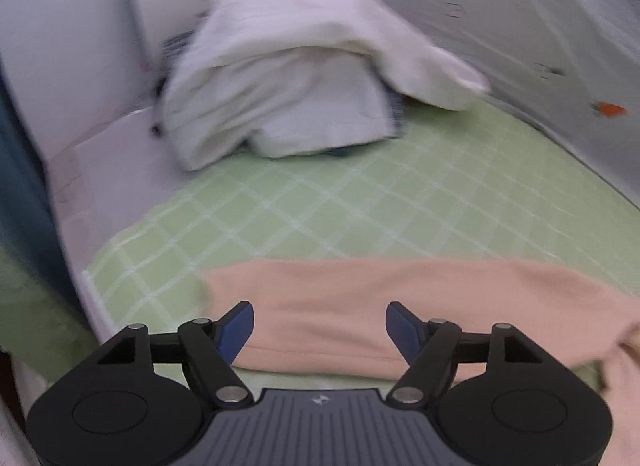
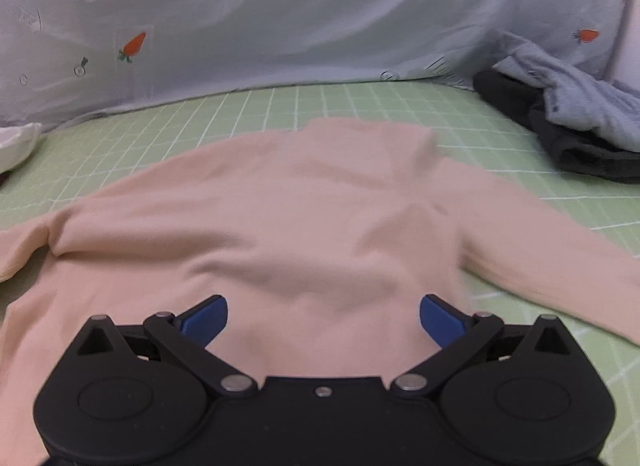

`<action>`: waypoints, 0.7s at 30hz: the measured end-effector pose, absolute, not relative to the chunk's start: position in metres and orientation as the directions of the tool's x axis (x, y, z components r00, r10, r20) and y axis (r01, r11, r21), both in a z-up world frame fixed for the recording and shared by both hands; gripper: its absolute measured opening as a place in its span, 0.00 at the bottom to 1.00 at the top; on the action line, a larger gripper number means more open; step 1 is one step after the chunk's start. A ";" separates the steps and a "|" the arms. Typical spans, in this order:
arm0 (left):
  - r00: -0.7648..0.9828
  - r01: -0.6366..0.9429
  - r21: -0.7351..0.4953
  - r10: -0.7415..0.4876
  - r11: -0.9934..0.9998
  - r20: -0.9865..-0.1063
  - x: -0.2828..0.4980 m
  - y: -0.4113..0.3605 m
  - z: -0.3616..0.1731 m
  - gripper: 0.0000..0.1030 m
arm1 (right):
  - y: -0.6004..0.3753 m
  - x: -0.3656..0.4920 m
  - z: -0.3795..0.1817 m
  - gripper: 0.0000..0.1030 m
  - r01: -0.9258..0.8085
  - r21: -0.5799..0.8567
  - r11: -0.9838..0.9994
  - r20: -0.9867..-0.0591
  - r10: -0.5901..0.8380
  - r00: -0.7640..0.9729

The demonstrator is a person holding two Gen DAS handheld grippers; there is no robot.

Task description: Fold clothes

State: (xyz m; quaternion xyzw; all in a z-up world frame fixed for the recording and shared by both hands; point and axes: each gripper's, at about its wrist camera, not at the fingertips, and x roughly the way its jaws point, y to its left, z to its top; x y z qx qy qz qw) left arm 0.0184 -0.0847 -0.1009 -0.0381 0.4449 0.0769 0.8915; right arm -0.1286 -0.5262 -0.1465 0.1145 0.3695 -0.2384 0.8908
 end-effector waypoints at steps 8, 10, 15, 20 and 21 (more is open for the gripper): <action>0.582 0.108 -0.045 -0.100 0.993 -0.807 0.027 -0.193 -0.103 0.75 | -0.570 -0.146 -0.135 1.00 0.575 0.033 0.817 -0.712 -0.385 0.588; 0.575 0.185 -0.045 -0.146 0.982 -0.805 0.031 -0.222 -0.104 0.76 | -0.584 -0.141 -0.134 1.00 0.589 0.043 0.807 -0.707 -0.391 0.589; 0.546 0.332 -0.020 -0.209 0.943 -0.811 0.054 -0.282 -0.113 0.79 | -0.611 -0.110 -0.133 1.00 0.576 0.031 0.817 -0.693 -0.398 0.601; 0.504 0.416 -0.001 -0.231 0.909 -0.832 0.088 -0.333 -0.128 0.79 | -0.640 -0.062 -0.144 1.00 0.567 0.035 0.823 -0.708 -0.380 0.595; 0.496 0.430 0.002 -0.235 0.903 -0.836 0.093 -0.342 -0.131 0.79 | -0.643 -0.052 -0.146 1.00 0.563 0.024 0.826 -0.717 -0.378 0.586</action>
